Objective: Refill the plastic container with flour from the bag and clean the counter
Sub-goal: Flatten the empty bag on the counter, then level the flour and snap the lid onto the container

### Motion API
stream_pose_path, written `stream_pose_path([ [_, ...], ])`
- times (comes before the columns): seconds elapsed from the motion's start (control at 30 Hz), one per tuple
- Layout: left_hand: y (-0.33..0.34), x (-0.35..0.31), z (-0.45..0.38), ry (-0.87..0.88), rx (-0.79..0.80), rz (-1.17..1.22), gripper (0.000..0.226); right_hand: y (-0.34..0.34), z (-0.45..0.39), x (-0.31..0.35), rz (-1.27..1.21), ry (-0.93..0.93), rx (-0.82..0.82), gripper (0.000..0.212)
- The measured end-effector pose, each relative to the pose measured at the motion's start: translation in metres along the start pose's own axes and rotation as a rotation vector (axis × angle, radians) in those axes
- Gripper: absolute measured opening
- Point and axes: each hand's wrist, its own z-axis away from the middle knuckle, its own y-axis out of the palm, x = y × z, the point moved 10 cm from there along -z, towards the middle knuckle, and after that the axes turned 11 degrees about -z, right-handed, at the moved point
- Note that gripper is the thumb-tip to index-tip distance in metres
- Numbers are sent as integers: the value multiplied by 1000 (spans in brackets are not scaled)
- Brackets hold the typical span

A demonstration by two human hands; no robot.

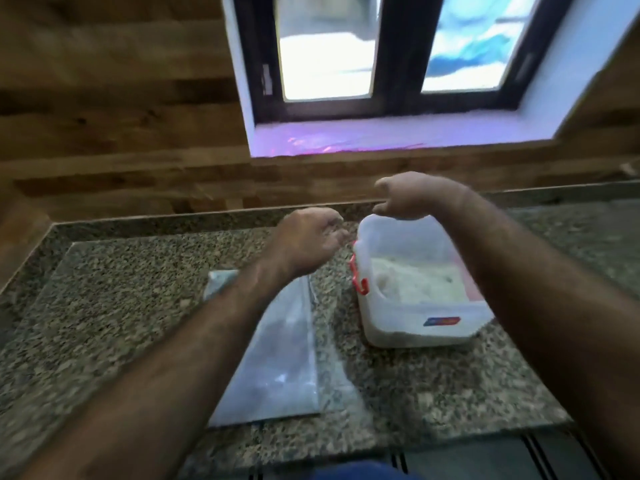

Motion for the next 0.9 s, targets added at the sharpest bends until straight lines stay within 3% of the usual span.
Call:
stream_pose_path([
  [0.17,56,-121,-7,184,62,-20,44,0,27,-151,-196,174,-102,55],
  [0.3,108,-176,-23,88,99,16,45,33,45,-251,-432,238,-305,48],
  [0.43,166,-197,-31,49,289,-99,60,99,69,-335,-740,450,-492,41],
  [0.53,180,-193,-34,40,338,-135,66,182,67,-351,-795,428,-353,53],
  [0.6,178,-185,-34,2,317,-146,66,240,66,-346,-656,320,-183,70],
  [0.67,177,-183,-33,-11,302,-170,65,270,71,-341,-481,253,-75,72],
  [0.77,179,-186,-33,-13,292,-200,58,283,75,-334,-328,199,-63,37],
  [0.83,180,-185,-33,-20,283,-189,54,271,73,-336,-346,199,-207,14],
  [0.9,180,-183,-32,-28,284,-166,53,242,76,-338,-370,221,-427,7],
])
